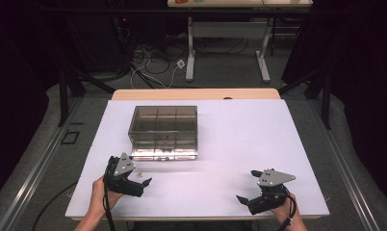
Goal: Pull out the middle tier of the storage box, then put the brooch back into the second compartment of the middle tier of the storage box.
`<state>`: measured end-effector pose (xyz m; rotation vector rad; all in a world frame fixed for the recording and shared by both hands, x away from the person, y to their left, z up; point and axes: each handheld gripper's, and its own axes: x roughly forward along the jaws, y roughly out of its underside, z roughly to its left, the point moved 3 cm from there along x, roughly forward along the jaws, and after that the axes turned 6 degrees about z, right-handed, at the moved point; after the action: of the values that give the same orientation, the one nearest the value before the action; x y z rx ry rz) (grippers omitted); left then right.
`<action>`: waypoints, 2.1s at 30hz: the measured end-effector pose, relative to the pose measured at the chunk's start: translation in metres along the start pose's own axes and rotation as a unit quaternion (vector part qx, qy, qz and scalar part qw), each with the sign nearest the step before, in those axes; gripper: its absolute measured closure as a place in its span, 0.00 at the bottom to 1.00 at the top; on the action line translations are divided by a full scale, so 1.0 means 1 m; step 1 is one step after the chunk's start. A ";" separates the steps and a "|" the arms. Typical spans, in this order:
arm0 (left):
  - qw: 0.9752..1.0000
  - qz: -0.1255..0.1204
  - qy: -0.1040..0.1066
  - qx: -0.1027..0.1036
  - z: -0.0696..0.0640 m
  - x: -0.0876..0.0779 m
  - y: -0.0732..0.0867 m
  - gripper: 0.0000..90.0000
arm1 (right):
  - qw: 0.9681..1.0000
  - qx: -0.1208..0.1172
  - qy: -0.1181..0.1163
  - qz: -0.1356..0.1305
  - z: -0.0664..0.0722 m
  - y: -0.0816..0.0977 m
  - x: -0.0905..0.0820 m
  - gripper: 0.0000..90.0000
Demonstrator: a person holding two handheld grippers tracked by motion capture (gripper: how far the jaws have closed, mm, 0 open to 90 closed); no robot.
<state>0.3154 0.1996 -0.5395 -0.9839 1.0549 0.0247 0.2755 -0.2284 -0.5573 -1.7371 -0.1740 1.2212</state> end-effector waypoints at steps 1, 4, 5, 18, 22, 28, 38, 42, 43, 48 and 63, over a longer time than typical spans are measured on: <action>1.000 0.001 -0.003 0.004 0.001 -0.001 0.000 0.00 | 1.000 0.000 0.000 0.000 0.000 0.000 0.000 0.01; 1.000 0.003 0.005 -0.007 0.002 -0.002 -0.001 0.00 | 1.000 0.000 0.000 0.000 0.000 0.000 0.000 0.01; 1.000 0.001 0.005 -0.008 0.002 -0.001 0.000 0.00 | 1.000 0.000 0.000 0.000 0.000 0.000 0.000 0.01; 0.999 0.025 0.024 -0.022 0.006 0.005 0.003 0.00 | 1.000 -0.001 0.000 -0.001 0.000 0.000 -0.001 0.01; 0.999 0.036 0.026 -0.027 0.006 0.007 0.004 0.00 | 1.000 -0.002 -0.003 -0.003 0.000 0.000 -0.001 0.01; 0.998 0.043 0.020 -0.030 0.007 0.010 0.005 0.00 | 1.000 -0.003 -0.005 0.001 0.000 0.000 -0.001 0.01; 0.997 0.032 0.016 -0.071 0.019 0.002 0.006 0.19 | 1.000 0.000 -0.001 -0.006 0.000 0.000 -0.001 0.01; 0.997 0.050 0.014 -0.062 0.016 0.006 0.007 0.29 | 1.000 0.000 -0.001 -0.009 0.000 0.000 -0.001 0.01; 0.997 0.053 0.014 -0.061 0.015 0.007 0.008 0.33 | 1.000 0.000 -0.002 -0.009 0.000 0.000 -0.001 0.01; 0.996 0.068 0.015 -0.062 0.015 0.011 0.010 0.44 | 1.000 -0.003 -0.002 -0.001 0.000 0.000 -0.001 0.01; 0.993 0.094 0.023 -0.070 0.020 0.026 0.018 0.66 | 1.000 -0.006 -0.004 0.001 0.000 -0.001 0.001 0.01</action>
<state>0.3355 0.2138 -0.5682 -1.0127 1.1981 0.2347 0.2758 -0.2273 -0.5573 -1.7428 -0.1849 1.2304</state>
